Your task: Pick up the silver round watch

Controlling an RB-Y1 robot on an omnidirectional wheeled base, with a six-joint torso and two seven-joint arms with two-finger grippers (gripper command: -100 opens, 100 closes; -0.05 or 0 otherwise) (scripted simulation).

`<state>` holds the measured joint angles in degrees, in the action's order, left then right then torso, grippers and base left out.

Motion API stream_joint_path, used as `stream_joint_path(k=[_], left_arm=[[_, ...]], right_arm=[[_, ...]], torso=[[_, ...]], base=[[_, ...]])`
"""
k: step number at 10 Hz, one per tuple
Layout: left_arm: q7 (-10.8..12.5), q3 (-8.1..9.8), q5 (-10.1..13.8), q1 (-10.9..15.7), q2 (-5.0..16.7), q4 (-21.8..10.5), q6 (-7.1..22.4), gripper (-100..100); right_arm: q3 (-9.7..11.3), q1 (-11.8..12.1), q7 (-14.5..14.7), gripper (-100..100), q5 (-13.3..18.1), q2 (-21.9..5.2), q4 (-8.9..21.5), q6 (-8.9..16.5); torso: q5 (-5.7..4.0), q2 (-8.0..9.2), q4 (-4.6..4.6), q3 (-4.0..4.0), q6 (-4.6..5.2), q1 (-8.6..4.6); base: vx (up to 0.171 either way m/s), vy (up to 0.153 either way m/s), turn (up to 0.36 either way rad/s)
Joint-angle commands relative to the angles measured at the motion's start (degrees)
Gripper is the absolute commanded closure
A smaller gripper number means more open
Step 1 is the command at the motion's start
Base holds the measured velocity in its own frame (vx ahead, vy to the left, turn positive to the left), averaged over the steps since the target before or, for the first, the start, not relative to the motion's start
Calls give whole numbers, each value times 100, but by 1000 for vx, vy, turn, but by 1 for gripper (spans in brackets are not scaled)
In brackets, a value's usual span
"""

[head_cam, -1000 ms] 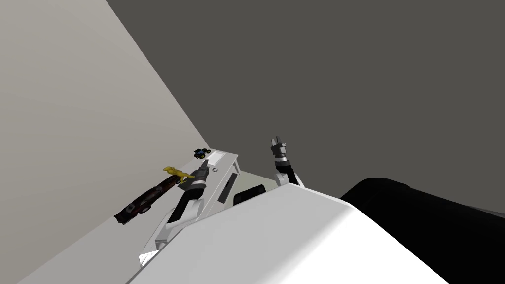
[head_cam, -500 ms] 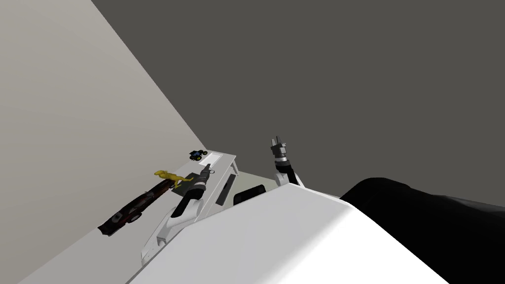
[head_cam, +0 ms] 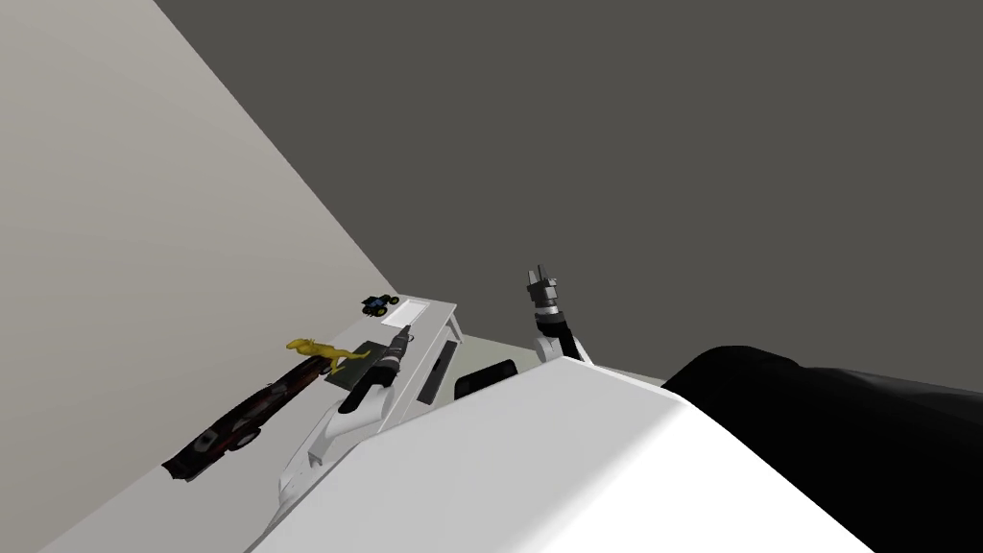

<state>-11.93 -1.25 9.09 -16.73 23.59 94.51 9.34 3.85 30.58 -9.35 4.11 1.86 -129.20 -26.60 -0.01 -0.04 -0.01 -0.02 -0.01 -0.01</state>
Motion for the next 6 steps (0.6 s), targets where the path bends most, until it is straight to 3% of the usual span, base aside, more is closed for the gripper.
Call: stream_joint_path(k=[1, 3, 6], left_arm=[[-22, -12, 35, 64, 64, -188, 146, -100], [-140, -27, 116, 319, 191, -583, 553, -100], [-205, -28, 158, 457, 243, -873, 968, -100]], right_arm=[[0, 0, 0, 0, 0, 0, 0, 0], [0, 0, 0, 0, 0, 0, 0, 0], [0, 0, 0, 0, 0, 0, 0, 0]], torso=[[0, 0, 0, 0, 0, 0], [0, -1, 0, -1, -1, 2], [1, -5, -1, -3, -1, 6]], base=[[12, -4, -34], [20, -2, -80], [23, 7, -32]])
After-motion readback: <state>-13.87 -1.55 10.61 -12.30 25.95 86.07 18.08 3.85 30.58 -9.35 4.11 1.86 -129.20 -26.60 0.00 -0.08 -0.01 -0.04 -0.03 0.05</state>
